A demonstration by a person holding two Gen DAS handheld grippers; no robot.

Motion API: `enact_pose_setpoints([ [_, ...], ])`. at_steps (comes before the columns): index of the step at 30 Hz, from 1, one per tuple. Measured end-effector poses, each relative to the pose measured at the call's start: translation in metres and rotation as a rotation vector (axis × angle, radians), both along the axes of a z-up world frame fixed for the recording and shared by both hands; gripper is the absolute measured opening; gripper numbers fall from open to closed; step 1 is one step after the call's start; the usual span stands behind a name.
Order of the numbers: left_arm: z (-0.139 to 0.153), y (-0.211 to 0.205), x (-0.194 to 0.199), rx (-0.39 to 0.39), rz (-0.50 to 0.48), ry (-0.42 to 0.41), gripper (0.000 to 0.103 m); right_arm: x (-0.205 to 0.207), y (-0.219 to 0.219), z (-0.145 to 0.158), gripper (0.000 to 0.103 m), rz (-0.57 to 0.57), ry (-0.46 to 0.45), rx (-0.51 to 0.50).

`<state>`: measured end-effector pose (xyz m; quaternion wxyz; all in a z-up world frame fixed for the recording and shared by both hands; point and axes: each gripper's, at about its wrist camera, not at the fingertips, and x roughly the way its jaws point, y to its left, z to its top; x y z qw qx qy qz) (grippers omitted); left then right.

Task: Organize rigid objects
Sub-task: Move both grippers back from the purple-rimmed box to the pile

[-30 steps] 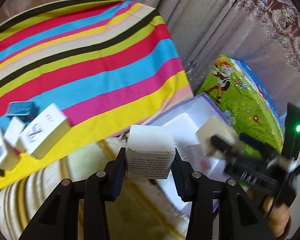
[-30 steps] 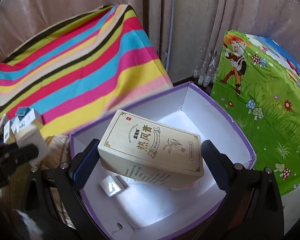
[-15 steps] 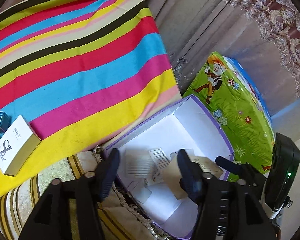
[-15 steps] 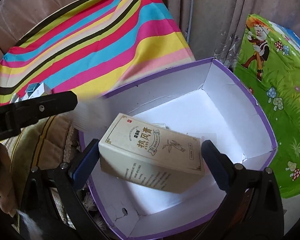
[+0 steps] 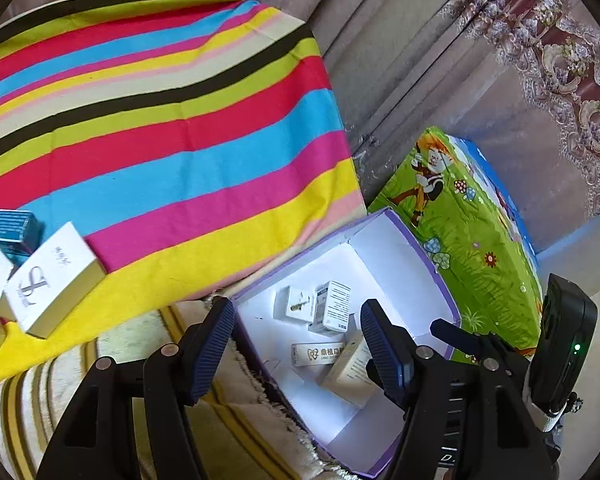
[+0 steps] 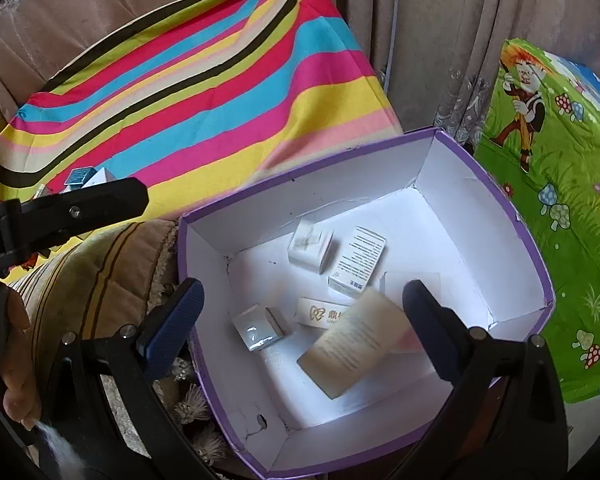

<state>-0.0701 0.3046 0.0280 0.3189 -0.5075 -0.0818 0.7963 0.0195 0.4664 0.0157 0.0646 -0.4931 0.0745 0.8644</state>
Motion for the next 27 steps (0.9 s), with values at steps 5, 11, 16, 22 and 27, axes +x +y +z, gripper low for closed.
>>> enact_pose_setpoints([
  [5, 0.007, -0.02, 0.004, -0.012, 0.037, 0.039, 0.067, -0.004, -0.009, 0.005, 0.1, 0.017, 0.015, 0.004],
  [11, 0.012, -0.052, 0.008, -0.035, 0.091, 0.073, 0.067, -0.009, -0.028, 0.011, 0.1, 0.053, 0.03, 0.002],
  [16, 0.013, -0.081, 0.011, -0.041, 0.144, 0.075, 0.067, -0.015, -0.049, 0.009, 0.1, 0.095, 0.022, -0.001],
  [22, 0.009, -0.13, 0.014, -0.05, 0.25, 0.058, 0.067, -0.023, -0.08, 0.011, 0.1, 0.168, 0.027, -0.001],
  [27, 0.005, -0.177, 0.021, -0.028, 0.347, 0.043, 0.067, -0.03, -0.103, 0.011, 0.1, 0.229, 0.03, 0.009],
])
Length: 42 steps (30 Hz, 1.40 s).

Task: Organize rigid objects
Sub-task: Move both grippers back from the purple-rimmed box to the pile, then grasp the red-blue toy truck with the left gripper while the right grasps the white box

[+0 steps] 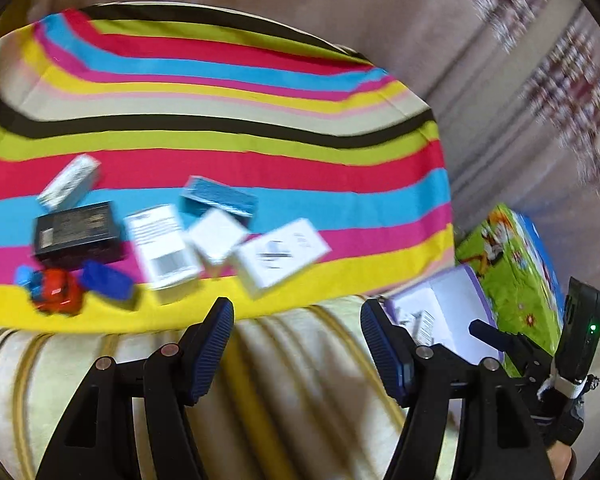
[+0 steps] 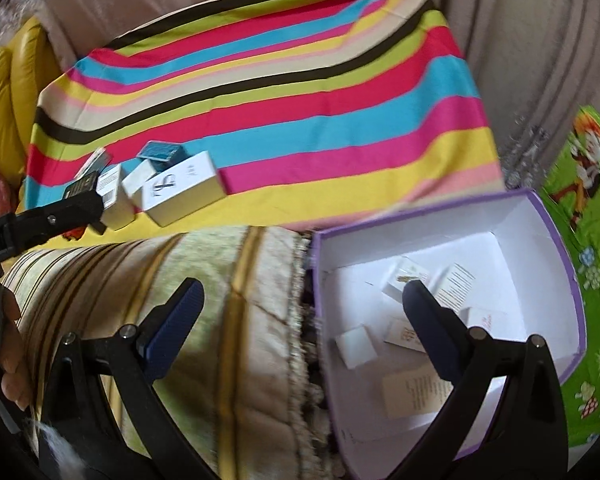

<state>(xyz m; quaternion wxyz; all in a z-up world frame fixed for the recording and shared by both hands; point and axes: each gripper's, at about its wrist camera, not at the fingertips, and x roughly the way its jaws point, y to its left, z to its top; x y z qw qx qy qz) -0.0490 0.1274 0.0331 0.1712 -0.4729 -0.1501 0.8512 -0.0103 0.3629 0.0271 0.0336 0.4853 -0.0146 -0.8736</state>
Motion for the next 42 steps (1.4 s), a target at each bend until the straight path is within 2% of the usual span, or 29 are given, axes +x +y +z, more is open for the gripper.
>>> enact_pose_setpoints([
  [7, -0.009, -0.057, 0.015, 0.028, 0.121, -0.014, 0.067, -0.011, -0.031, -0.002, 0.101, 0.08, -0.006, 0.019],
  [13, -0.012, -0.084, 0.026, 0.021, 0.182, -0.009, 0.067, -0.021, -0.057, -0.005, 0.101, 0.157, -0.016, 0.059],
  [25, -0.019, -0.109, 0.027, 0.019, 0.232, -0.039, 0.067, -0.051, -0.101, -0.018, 0.101, 0.29, -0.04, 0.116],
  [32, -0.026, -0.128, 0.021, -0.001, 0.277, -0.068, 0.067, -0.069, -0.114, -0.024, 0.101, 0.32, -0.053, 0.11],
  [42, -0.034, -0.142, 0.013, -0.026, 0.292, -0.107, 0.067, -0.093, -0.123, -0.033, 0.101, 0.341, -0.065, 0.115],
])
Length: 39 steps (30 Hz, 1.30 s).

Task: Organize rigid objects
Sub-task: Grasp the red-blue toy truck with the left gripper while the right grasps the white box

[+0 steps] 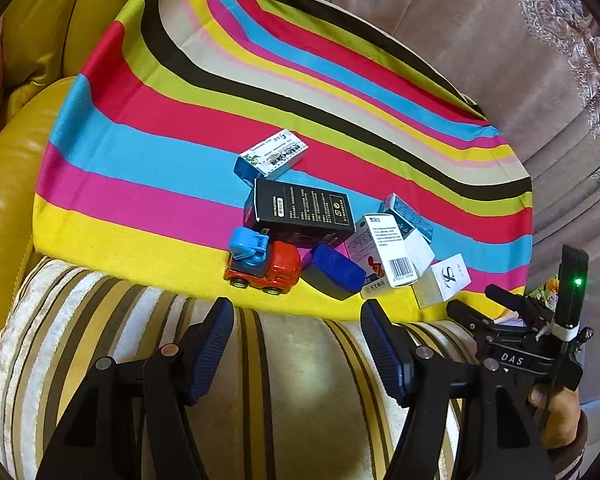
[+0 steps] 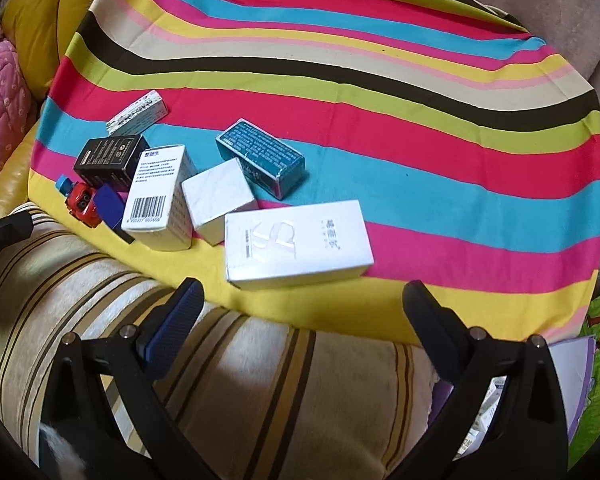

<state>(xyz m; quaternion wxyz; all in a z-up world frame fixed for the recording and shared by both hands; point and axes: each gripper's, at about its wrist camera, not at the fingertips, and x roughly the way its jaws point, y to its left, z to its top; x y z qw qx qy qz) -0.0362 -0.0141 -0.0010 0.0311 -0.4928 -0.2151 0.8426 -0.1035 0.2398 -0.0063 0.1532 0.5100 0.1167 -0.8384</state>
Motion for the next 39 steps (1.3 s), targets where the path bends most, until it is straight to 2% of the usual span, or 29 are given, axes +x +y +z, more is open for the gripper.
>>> enact_pose_setpoints([
  [13, -0.008, -0.005, -0.012, -0.045, 0.001, -0.051, 0.067, -0.023, -0.004, -0.019, 0.101, 0.014, -0.044, 0.025],
  [23, -0.026, 0.006, -0.041, -0.135, -0.09, -0.138, 0.067, -0.034, -0.007, -0.032, 0.1, -0.002, -0.074, 0.044],
  [24, -0.029, 0.007, -0.045, -0.143, -0.103, -0.152, 0.067, -0.034, -0.007, -0.032, 0.099, -0.005, -0.073, 0.044],
  [26, -0.035, 0.01, -0.051, -0.162, -0.119, -0.186, 0.067, -0.036, -0.006, -0.034, 0.09, -0.012, -0.075, 0.045],
  [27, -0.038, 0.011, -0.053, -0.17, -0.126, -0.197, 0.067, -0.036, -0.005, -0.035, 0.089, -0.015, -0.08, 0.045],
  [32, -0.041, 0.011, -0.06, -0.189, -0.126, -0.197, 0.066, -0.035, -0.004, -0.035, 0.089, -0.023, -0.07, 0.04],
  [36, -0.043, 0.014, -0.064, -0.204, -0.139, -0.196, 0.058, -0.035, -0.004, -0.035, 0.089, -0.027, -0.06, 0.044],
  [39, -0.043, 0.011, -0.065, -0.215, -0.149, -0.188, 0.058, -0.032, -0.004, -0.034, 0.089, -0.034, -0.048, 0.047],
])
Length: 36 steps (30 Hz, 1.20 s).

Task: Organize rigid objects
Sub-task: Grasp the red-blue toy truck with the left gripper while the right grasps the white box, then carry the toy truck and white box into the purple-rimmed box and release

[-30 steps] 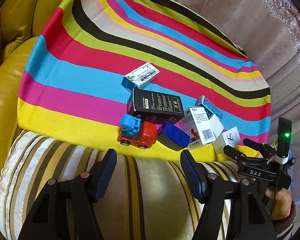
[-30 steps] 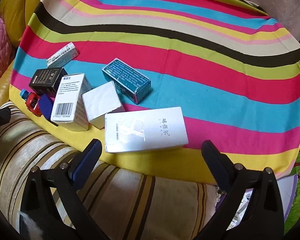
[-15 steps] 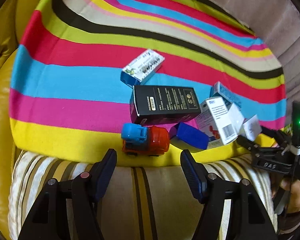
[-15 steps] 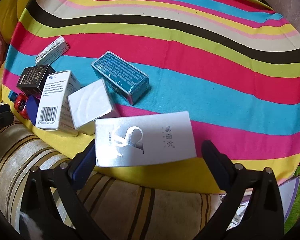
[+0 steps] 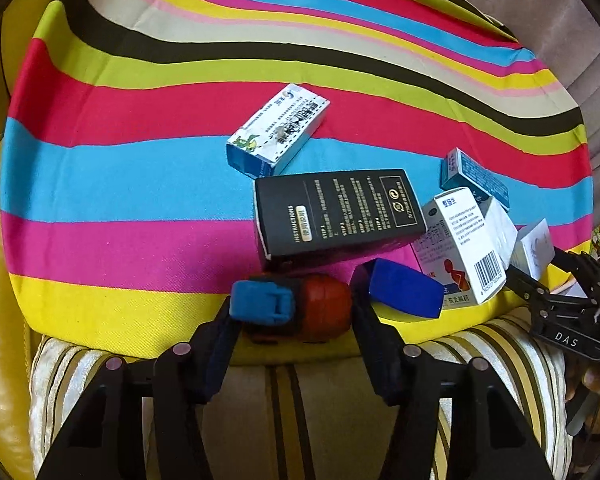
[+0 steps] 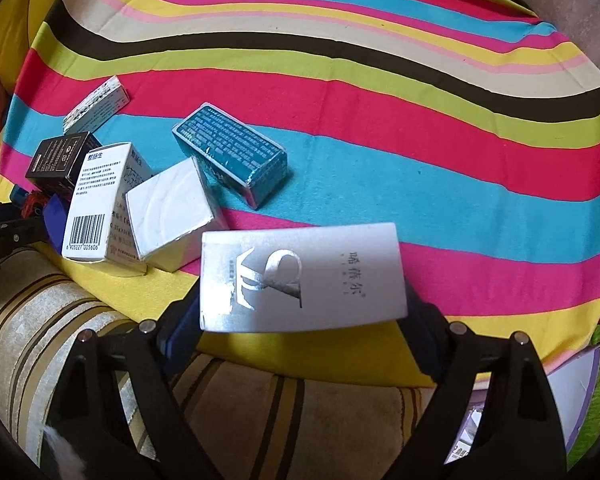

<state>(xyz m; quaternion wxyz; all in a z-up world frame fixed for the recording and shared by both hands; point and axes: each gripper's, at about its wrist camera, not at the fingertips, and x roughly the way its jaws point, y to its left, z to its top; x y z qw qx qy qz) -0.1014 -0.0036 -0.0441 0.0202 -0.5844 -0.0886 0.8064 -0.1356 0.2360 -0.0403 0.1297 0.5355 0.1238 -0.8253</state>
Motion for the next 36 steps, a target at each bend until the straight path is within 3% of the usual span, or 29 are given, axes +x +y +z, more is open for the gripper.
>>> enact_pose_setpoints([
  [13, 0.018, -0.012, 0.029, 0.06, 0.083, 0.069, 0.057, 0.018, 0.01, 0.025, 0.088, -0.03, 0.09, -0.011],
  [19, 0.038, -0.01, 0.049, 0.041, 0.11, 0.15, 0.057, 0.04, 0.016, 0.04, 0.088, -0.049, 0.134, -0.029],
  [25, 0.054, 0.01, 0.056, 0.03, 0.078, 0.217, 0.057, 0.06, 0.028, 0.054, 0.088, -0.087, 0.162, -0.053],
  [36, 0.07, 0.062, 0.062, 0.049, -0.045, 0.262, 0.057, 0.098, 0.056, 0.08, 0.088, -0.163, 0.231, -0.047],
])
